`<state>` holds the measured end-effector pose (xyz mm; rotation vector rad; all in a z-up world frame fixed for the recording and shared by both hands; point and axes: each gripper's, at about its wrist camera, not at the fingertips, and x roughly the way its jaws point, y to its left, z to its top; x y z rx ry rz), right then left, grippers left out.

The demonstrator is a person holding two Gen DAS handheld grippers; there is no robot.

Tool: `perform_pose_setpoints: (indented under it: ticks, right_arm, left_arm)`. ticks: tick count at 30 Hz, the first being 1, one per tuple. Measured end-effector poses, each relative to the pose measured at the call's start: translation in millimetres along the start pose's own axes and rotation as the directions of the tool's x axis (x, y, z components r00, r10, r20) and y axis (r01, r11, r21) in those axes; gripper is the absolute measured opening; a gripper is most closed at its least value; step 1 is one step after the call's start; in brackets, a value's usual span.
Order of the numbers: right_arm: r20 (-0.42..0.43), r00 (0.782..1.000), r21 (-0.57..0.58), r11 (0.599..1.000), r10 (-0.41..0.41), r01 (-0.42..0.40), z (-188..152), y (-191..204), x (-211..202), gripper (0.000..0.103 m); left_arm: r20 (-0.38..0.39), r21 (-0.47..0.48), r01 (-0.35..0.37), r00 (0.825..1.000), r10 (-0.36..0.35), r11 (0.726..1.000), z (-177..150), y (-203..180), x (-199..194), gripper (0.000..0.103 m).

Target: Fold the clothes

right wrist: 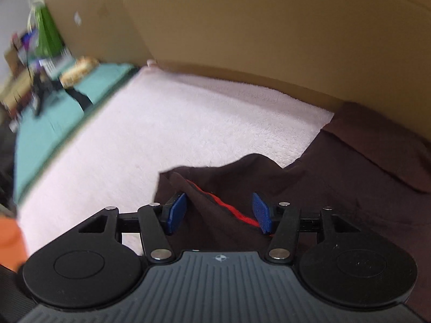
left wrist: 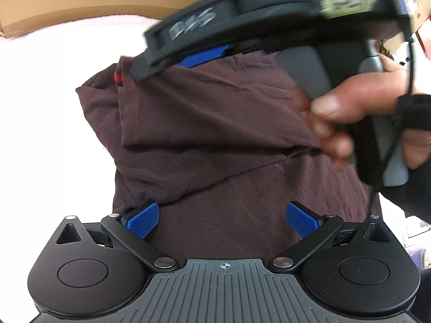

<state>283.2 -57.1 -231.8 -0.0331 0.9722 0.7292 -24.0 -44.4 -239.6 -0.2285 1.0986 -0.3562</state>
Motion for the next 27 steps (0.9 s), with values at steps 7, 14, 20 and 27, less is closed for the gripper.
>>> perform_pose_setpoints:
  ticks: [7, 14, 20, 27]
  right_arm:
    - [-0.082, 0.981, -0.065, 0.982, 0.174, -0.179, -15.1, 14.5, -19.9, 0.06]
    - [-0.205, 0.923, 0.091, 0.945, 0.326, -0.313, -30.5, 16.4, 15.6, 0.071]
    - [-0.182, 0.882, 0.168, 0.898, 0.434, -0.407, -33.1, 9.5, -6.0, 0.075]
    - [-0.094, 0.94, 0.271, 0.917, 0.329, -0.294, -46.1, -36.2, -24.2, 0.09]
  left_arm:
    - [0.0, 0.003, 0.004, 1.0, -0.004, 1.0, 0.5, 0.5, 0.0, 0.103]
    - [-0.006, 0.007, 0.001, 1.0, -0.001, 1.0, 4.5, -0.6, 0.9, 0.103]
    - [-0.014, 0.0, 0.008, 1.0, -0.008, 1.0, 8.2, 3.1, -3.1, 0.103]
    - [-0.024, -0.009, 0.017, 1.0, -0.018, 1.0, 12.6, 7.4, -7.9, 0.103]
